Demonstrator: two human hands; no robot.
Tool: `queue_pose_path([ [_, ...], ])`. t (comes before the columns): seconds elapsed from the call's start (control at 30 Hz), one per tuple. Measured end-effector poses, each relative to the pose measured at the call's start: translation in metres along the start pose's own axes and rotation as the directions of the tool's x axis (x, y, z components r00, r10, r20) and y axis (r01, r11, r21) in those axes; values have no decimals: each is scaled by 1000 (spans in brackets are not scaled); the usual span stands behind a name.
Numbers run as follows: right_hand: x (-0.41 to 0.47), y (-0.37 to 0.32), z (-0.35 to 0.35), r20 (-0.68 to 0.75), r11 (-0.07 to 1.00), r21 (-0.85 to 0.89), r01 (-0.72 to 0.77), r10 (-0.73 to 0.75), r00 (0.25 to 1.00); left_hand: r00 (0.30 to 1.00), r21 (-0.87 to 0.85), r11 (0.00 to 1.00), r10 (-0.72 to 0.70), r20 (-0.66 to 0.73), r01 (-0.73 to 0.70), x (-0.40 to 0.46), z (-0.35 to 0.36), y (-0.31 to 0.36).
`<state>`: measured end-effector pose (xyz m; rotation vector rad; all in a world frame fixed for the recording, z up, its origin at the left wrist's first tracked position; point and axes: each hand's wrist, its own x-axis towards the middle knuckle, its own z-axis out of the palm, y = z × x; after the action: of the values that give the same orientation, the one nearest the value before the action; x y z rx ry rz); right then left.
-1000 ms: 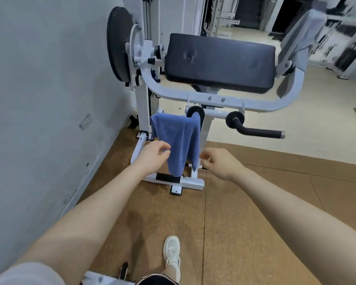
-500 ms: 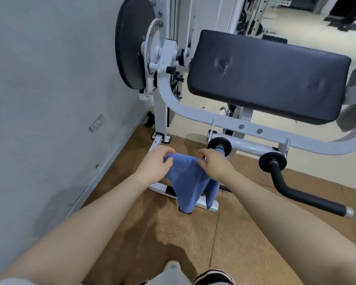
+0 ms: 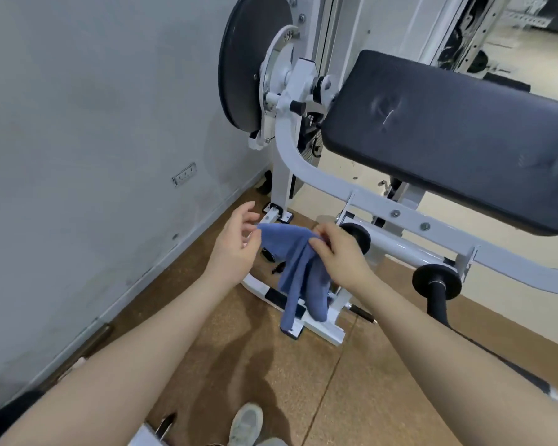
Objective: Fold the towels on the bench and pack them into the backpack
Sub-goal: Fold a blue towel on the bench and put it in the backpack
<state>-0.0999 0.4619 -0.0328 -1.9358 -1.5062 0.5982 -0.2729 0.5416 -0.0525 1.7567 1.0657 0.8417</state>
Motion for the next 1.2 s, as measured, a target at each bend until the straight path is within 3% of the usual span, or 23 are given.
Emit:
queue_pose_path([
  [0.1,-29,-31,-29,-72,977,98,188,-182,981,986,-223,969,-133,-103,107,-27,6,24],
  [0.2,-59,-65,-43,-39,899,338,278,-282,959,934,-556,808,-325,-146,194,-66,3,52],
  [0.33,-95,-98,-26,145,813,515,272,-395,907,926,-642,745,-350,-142,183,-141,-13,63],
  [0.43,-122,-116,7,243,780,583,227,-434,868,849,-686,707,-458,-262,170,-203,-41,55],
  [0.5,-144,-128,38,348,781,600,172,-449,823,770,-702,699,-520,-370,134,-248,-63,46],
  [0.7,-230,-182,133,622,812,559,165,-543,564,566,-663,728,-625,-537,174,-396,-120,20],
  [0.83,-282,-222,190,709,837,485,253,-546,447,413,-653,738,-655,-632,171,-484,-165,10],
  [0.93,-321,-249,237,749,843,393,368,-525,404,335,-611,771,-633,-698,182,-542,-206,4],
  [1.0,-349,-268,273,804,820,307,483,-495,329,309,-561,801,-599,-739,210,-581,-233,0],
  [1.1,-401,-305,328,865,720,240,651,-463,193,324,-459,839,-538,-778,292,-642,-276,-9],
  [1.2,-457,-356,368,831,745,349,569,-527,180,379,-369,856,-497,-781,363,-698,-318,-10],
])
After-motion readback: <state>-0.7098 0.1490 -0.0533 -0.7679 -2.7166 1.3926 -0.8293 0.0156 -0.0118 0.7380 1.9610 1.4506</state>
